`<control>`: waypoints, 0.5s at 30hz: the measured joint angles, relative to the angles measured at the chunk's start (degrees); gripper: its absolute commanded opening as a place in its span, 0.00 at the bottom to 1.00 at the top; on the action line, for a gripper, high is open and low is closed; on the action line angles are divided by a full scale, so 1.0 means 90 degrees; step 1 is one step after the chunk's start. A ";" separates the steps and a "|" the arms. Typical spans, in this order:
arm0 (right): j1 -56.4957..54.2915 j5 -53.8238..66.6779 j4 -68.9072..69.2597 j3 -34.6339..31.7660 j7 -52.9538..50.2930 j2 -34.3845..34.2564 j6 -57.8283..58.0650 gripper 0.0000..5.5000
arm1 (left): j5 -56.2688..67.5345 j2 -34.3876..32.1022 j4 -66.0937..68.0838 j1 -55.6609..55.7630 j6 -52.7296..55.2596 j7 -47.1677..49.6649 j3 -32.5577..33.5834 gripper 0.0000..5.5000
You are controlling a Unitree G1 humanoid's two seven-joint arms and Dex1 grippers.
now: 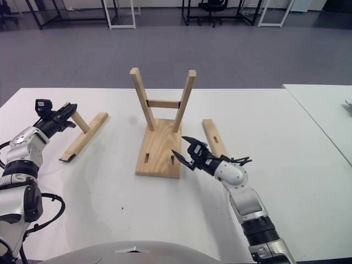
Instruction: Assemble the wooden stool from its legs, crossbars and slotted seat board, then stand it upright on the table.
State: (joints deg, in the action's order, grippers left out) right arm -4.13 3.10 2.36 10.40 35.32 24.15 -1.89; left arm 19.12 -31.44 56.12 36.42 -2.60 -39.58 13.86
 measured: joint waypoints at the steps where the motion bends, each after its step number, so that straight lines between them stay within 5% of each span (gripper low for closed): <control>1: -0.0062 -0.0031 -0.0033 -0.0002 -0.0002 0.0000 -0.0067 0.56 | -0.0036 0.0054 0.0000 0.0000 -0.0001 0.0017 -0.0047 0.07; 15: -0.0090 -0.0150 -0.0274 0.0006 0.0037 0.0001 -0.0191 0.56 | -0.0132 0.0222 0.0128 0.0011 -0.0454 0.0162 -0.0366 0.13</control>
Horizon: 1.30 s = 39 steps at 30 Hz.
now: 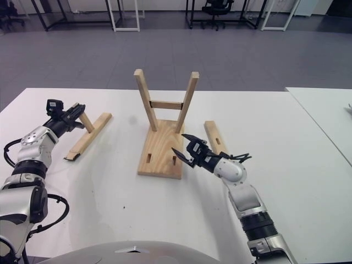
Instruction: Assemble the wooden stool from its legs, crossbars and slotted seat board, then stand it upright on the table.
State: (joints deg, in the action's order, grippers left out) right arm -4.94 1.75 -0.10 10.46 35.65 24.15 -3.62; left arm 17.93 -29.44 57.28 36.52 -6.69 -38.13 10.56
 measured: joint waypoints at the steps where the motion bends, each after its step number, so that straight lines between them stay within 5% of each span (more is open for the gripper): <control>1: -0.0042 -0.0010 -0.0067 0.0004 0.0000 -0.0004 -0.0025 0.56 | 0.0016 0.0018 -0.0036 -0.0025 0.0003 0.0001 0.0044 0.15; 8: -0.0235 -0.0194 -0.0198 0.0122 -0.0048 -0.0204 -0.0171 0.56 | 0.0059 0.0142 -0.0564 -0.0709 0.1317 -0.0450 0.0067 0.37; 21: -0.0163 -0.0246 -0.0169 0.0370 -0.0171 -0.0514 -0.0064 0.56 | -0.0573 -0.1020 -0.3111 -0.1503 0.3609 -0.1141 -0.0684 0.76; 24: -0.0105 -0.0251 -0.0169 0.0364 -0.0171 -0.0478 -0.0064 0.56 | -0.0818 -0.1020 -0.3014 -0.1648 0.3522 -0.0960 -0.0787 0.76; 39: -0.0200 -0.0076 -0.0236 -0.0167 -0.0414 -0.0365 0.0604 0.56 | -0.1017 -0.0993 -0.2430 -0.1830 0.2462 -0.0963 -0.0724 0.37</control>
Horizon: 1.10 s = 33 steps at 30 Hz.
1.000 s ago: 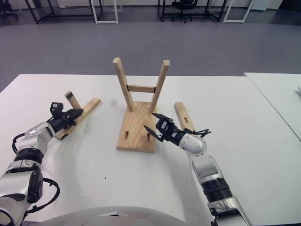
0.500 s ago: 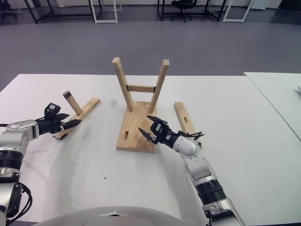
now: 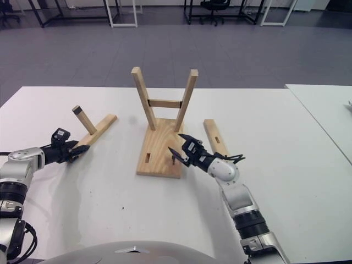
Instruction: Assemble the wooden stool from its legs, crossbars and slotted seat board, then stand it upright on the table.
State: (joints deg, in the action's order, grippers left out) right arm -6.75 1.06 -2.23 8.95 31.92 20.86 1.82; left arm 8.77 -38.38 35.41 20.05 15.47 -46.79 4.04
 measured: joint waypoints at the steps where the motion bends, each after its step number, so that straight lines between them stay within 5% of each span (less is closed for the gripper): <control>1: -0.0027 0.0148 -0.0086 -0.0140 -0.0007 -0.0003 0.0260 0.56 | 0.0001 0.0000 -0.0005 -0.0062 -0.0126 0.0003 0.0014 0.37; 5: -0.0064 0.1750 0.0316 -0.0786 0.0448 -0.0110 0.1830 0.56 | 0.0489 0.0253 -0.0651 -0.0640 -0.0322 -0.0103 0.0390 0.37; 12: -0.1195 0.6388 0.1569 -0.2425 -0.0426 -0.0755 0.4752 0.67 | 0.2723 0.0091 -0.3896 -0.1947 0.0049 -0.0148 0.3018 0.37; 14: -0.1660 0.7609 0.1858 -0.2597 -0.1406 -0.1117 0.5052 0.67 | 0.2852 0.0124 -0.5140 -0.2093 0.0191 0.0084 0.2937 0.37; 17: -0.2627 0.9016 0.2108 -0.2598 -0.3174 -0.1804 0.4937 0.67 | 0.2629 0.0193 -0.6593 -0.1706 0.0230 0.0472 0.1840 0.37; 25: -0.3230 0.9843 0.2230 -0.2232 -0.4730 -0.1942 0.4660 0.67 | 0.2400 0.0422 -0.7209 -0.0558 0.0457 0.0816 0.0463 0.37; 33: -0.3230 1.0120 0.2330 -0.2215 -0.5226 -0.2105 0.4031 0.38 | 0.2199 0.0396 -0.7347 -0.0640 0.0428 0.0798 0.0225 0.37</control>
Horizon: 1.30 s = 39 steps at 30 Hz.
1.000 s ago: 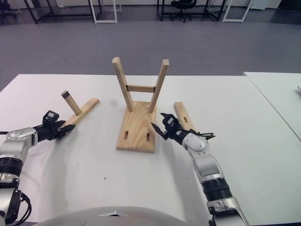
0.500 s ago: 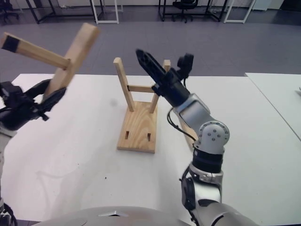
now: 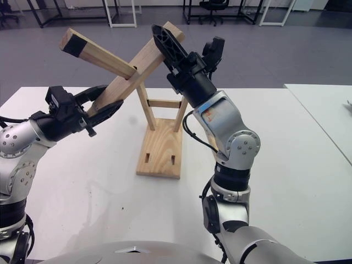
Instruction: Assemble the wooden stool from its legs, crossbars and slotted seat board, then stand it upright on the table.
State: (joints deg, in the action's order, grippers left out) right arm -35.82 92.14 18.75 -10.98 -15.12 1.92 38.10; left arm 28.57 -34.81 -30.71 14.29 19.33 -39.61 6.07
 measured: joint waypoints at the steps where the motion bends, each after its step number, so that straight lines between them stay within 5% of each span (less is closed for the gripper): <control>1: 0.0000 0.0008 0.0001 0.0005 -0.0045 0.0002 -0.0033 0.35 | -0.0006 0.0000 -0.0016 -0.0008 -0.0007 -0.0002 -0.0029 0.37; 6: 0.0002 -0.0189 -0.0020 0.0081 -0.0204 0.0125 -0.0115 0.21 | -0.0239 -0.0006 -0.0045 -0.0030 -0.0114 0.0003 -0.0161 0.37; 11: 0.0041 -0.0932 0.0066 0.0291 -0.0068 0.0232 -0.0220 0.19 | -0.0478 -0.0007 -0.0021 -0.0033 -0.0134 0.0021 -0.0245 0.37; 14: 0.0448 -0.1587 0.0509 0.0287 -0.0056 0.0339 -0.0358 0.19 | -0.0516 0.0030 0.0027 -0.0030 -0.0134 0.0024 -0.0399 0.50; 16: 0.1578 -0.2257 0.1235 -0.0023 -0.0197 0.0967 -0.0391 0.19 | -0.0515 0.0098 0.0167 -0.0191 -0.0082 0.0140 -0.0404 0.58; 21: 0.3583 -0.2265 0.2264 -0.0089 -0.0554 0.0974 -0.0372 0.19 | -0.1407 0.0458 0.1478 -0.0912 -0.0540 0.0750 -0.0562 0.72; 28: 0.4068 -0.3018 0.1986 -0.0240 -0.0768 0.0976 -0.0583 0.19 | -0.2508 0.1105 0.3239 -0.1243 -0.0927 0.1241 -0.1475 0.72; 39: 0.4058 -0.3241 0.2317 -0.0262 -0.1449 0.1125 -0.0429 0.19 | -0.2751 0.1184 0.2913 -0.1239 0.0193 0.0783 -0.2193 0.72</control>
State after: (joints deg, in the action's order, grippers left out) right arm 0.70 62.98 39.60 -13.34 -28.15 12.04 34.24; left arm 3.80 -24.16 -4.49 3.14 21.06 -32.56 -13.67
